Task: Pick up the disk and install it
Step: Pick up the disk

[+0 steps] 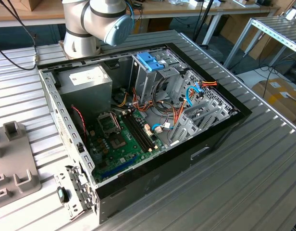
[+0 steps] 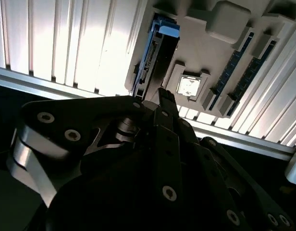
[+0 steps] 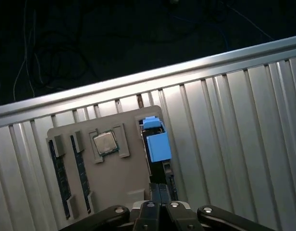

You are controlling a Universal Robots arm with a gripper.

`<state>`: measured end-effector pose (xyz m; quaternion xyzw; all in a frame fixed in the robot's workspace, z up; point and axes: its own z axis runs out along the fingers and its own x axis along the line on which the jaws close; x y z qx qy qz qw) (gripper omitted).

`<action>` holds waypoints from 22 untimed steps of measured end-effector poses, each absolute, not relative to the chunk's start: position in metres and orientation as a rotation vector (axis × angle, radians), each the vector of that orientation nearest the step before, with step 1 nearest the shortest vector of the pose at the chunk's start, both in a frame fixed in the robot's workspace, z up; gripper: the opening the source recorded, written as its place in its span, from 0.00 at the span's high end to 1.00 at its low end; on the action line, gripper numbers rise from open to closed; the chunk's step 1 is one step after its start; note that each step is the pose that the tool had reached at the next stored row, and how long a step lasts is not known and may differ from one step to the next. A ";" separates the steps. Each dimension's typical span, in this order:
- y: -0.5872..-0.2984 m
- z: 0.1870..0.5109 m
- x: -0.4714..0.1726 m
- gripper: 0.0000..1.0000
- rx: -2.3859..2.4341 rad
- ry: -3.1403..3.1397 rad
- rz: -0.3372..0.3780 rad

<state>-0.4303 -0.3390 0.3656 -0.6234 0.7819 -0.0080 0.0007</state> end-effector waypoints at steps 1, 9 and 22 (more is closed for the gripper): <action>-0.339 0.366 -0.430 0.89 -1.972 2.443 -0.025; -0.339 0.366 -0.430 0.89 -2.100 2.333 -0.025; -0.339 0.365 -0.431 0.89 -2.137 2.299 -0.025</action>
